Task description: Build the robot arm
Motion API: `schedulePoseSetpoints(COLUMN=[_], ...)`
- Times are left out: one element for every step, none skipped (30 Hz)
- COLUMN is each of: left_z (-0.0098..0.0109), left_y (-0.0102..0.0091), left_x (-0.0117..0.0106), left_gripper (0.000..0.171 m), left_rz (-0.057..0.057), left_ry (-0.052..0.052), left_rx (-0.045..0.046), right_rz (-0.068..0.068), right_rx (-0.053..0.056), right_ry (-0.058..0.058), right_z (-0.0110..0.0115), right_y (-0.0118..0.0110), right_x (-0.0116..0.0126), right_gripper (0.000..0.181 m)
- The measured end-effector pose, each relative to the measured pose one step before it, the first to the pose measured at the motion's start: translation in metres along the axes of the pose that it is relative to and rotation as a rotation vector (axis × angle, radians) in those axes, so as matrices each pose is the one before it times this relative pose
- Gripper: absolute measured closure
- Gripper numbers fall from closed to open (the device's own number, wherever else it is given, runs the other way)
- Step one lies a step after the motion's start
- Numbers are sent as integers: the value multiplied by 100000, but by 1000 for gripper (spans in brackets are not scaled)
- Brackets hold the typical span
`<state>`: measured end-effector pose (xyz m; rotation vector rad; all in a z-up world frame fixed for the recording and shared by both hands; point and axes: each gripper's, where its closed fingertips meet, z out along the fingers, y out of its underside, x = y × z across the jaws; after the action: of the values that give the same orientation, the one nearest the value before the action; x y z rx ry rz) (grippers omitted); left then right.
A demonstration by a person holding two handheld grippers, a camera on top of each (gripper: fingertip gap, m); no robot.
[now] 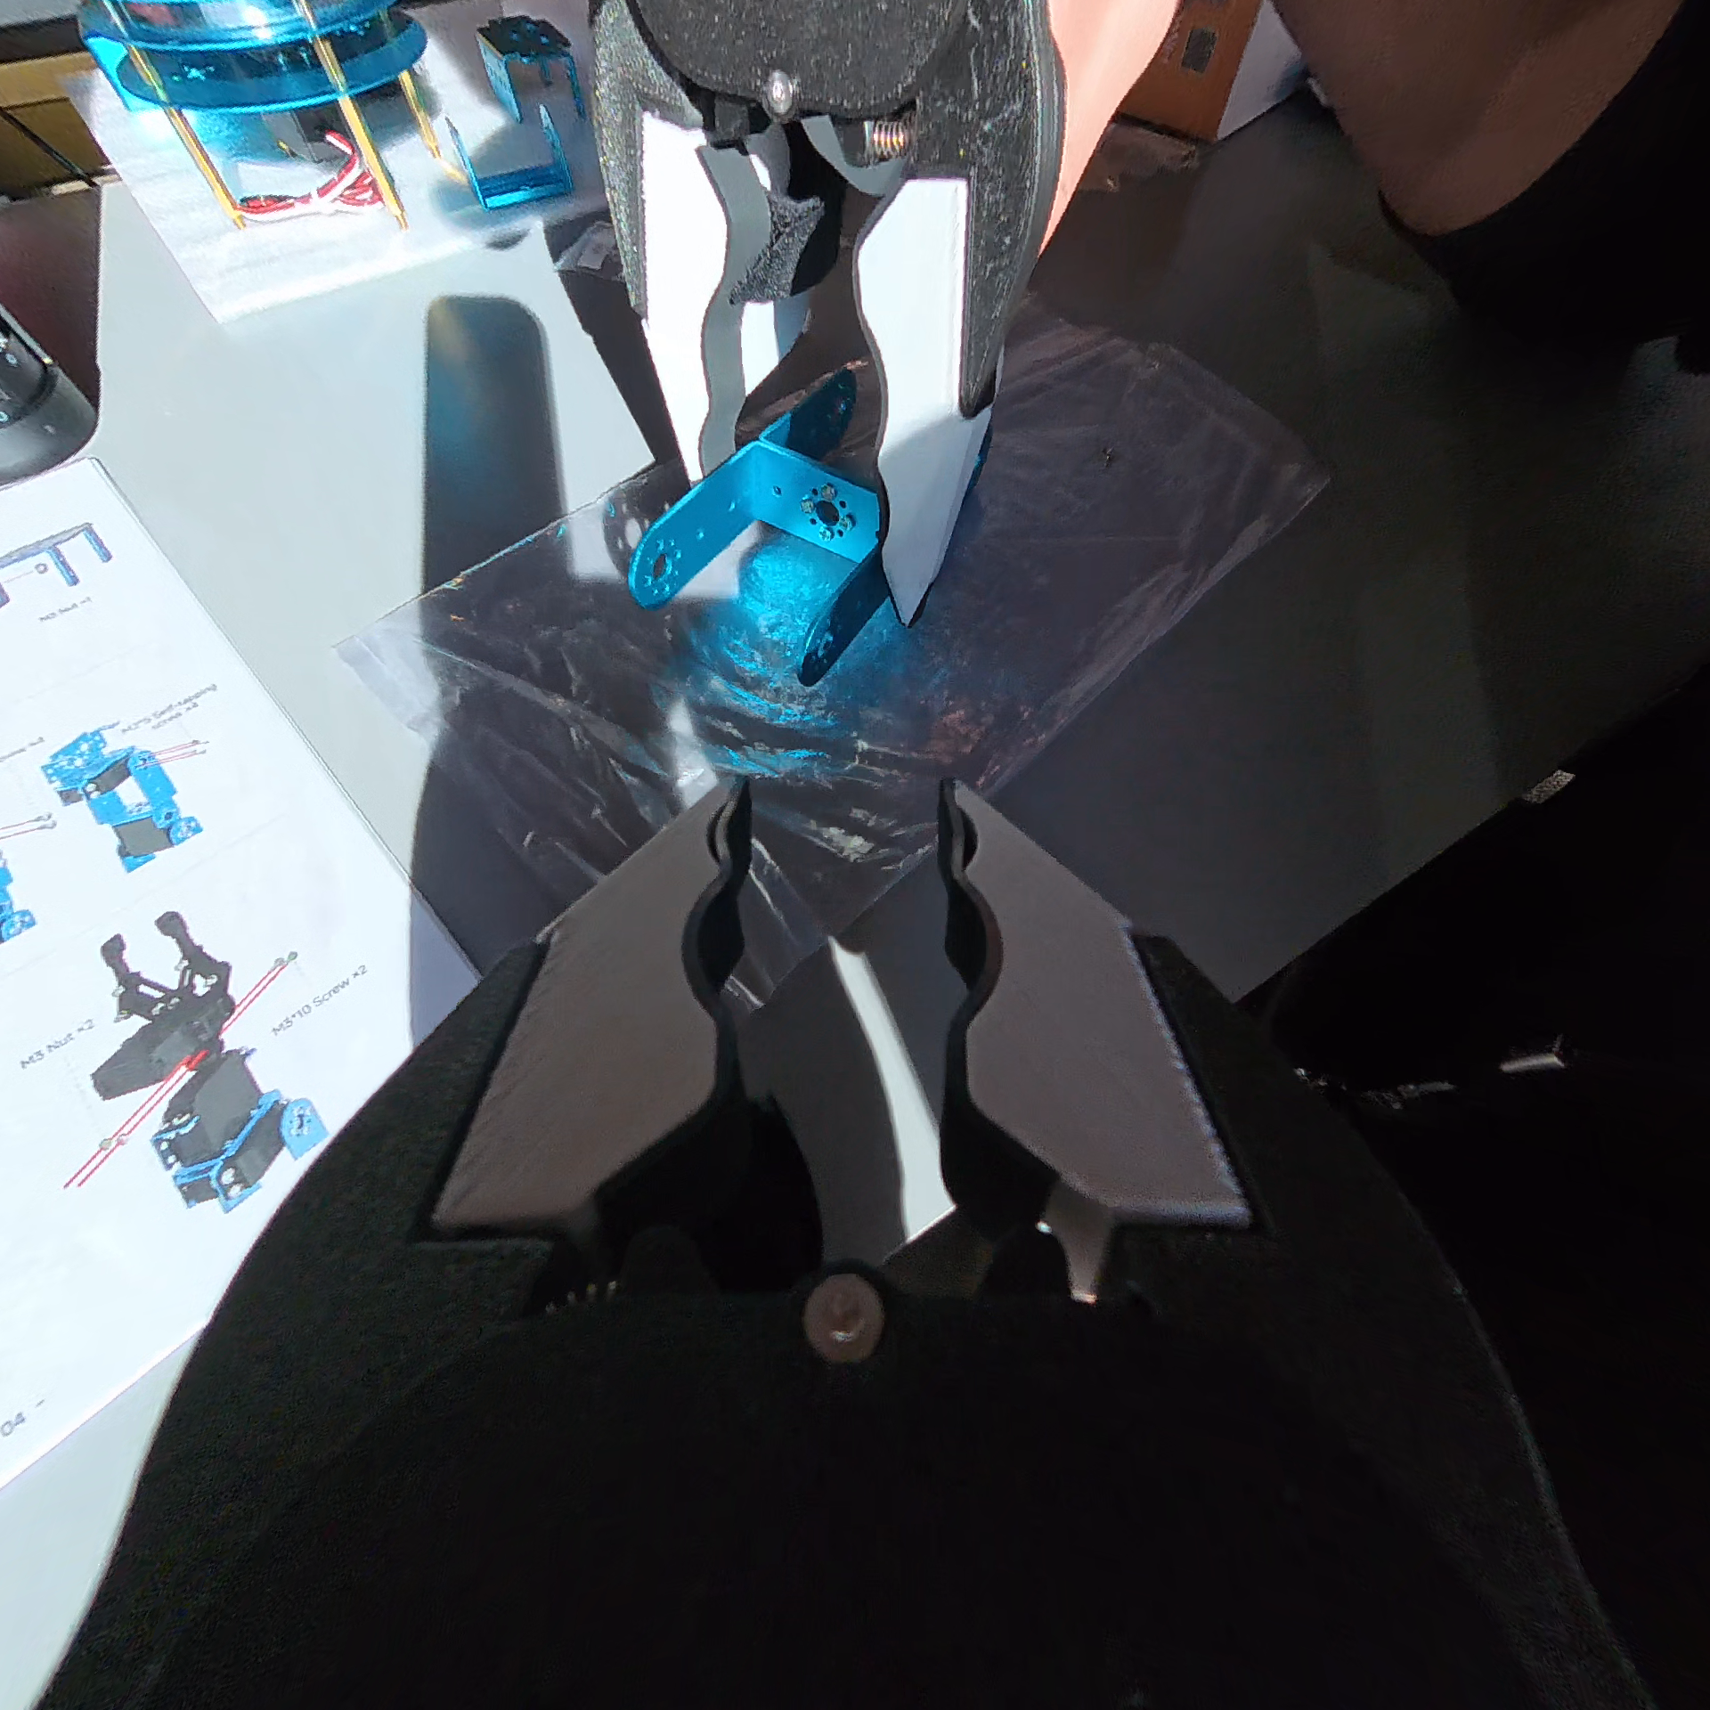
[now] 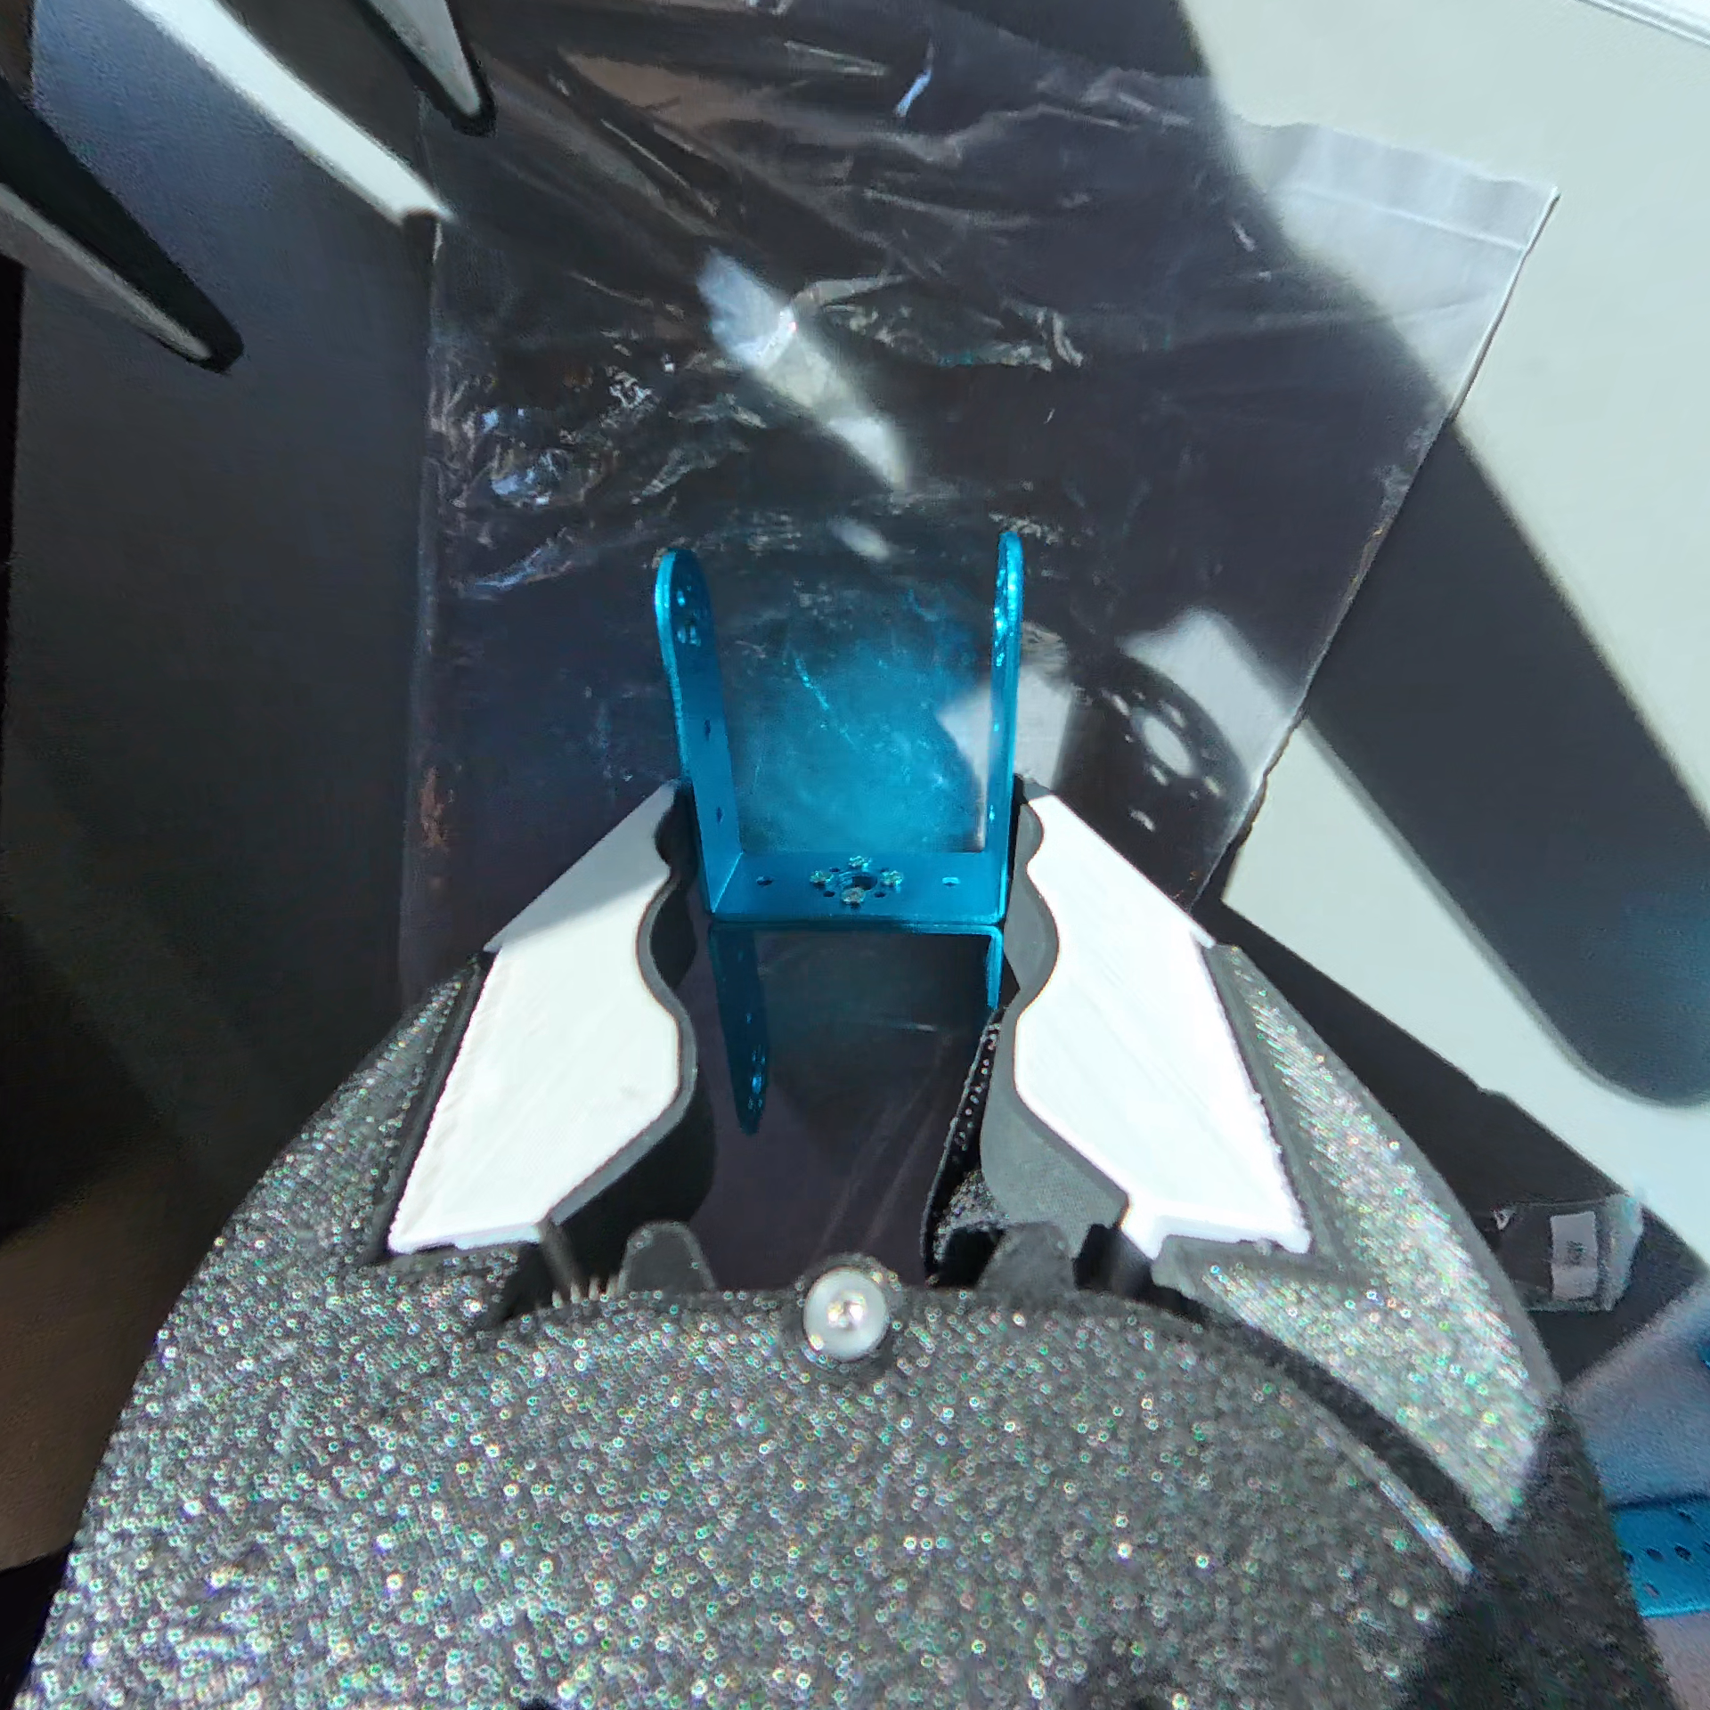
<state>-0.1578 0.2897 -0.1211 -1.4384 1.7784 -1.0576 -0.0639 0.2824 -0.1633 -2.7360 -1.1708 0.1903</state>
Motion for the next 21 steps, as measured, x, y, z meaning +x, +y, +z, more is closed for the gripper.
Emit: schedulePoseSetpoints(left_z=[15,22,36,39,25,-8,-39,-22,27,74,134,191,246,297,362,404,457,502,548,565,543], left_y=[115,37,17,1,20,-2,-58,-87,-29,36,74,68,12,-81,-156,-265,-368,-426,-444,-330,-291], left_x=[-92,-57,-1,22,35,38,-33,-81,-60,-21,-31,75,113,155,118,63,103,146,143,185,136], left_gripper=[132,132,132,132,132,133,133,133,133,133,133,132,133,133,133,133,133,133,133,132,131], left_rz=[495,283,47,-91,-124,144,341,286,171,334,489,880,1306,1841,2171,2210,2467,2228,1308,303,-300], left_ry=[-623,-401,136,317,310,175,-248,-465,-186,-9,-188,256,309,406,107,-308,102,405,598,1283,1395], left_rx=[-314,-31,-30,-5,-120,72,467,650,251,-201,-460,-730,-513,-279,-446,-514,-355,-241,-169,-847,-805], right_rz=[517,406,155,92,521,1157,1404,966,1641,2762,2770,2509,2455,1983,1015,698,335,-316,-1201,-1506,-1153], right_rx=[-273,205,1058,2222,2350,2272,2934,4643,5174,4015,3102,2509,790,-879,-1032,-1534,-1698,-1763,-1695,-854,-362], right_ry=[-211,-101,37,86,201,951,2116,1954,1349,2362,1725,79,-1159,43,-74,-906,-139,59,-42,446,-461], right_z=[1,1,25,1,-127,-368,-652,-920,-1081,-1149,-1110,-972,-732,-503,-255,-63,87,171,150,115,46], right_y=[-28,-30,-114,-221,-121,51,121,66,175,476,750,945,1214,1411,1397,1365,1246,1089,931,696,580], right_x=[-7,13,5,3,31,131,261,151,33,222,111,-236,-471,-315,-401,-513,-383,-356,-372,-273,-346], right_gripper=[115,115,115,112,101,96,94,95,102,112,120,130,134,135,137,141,145,145,145,146,147])
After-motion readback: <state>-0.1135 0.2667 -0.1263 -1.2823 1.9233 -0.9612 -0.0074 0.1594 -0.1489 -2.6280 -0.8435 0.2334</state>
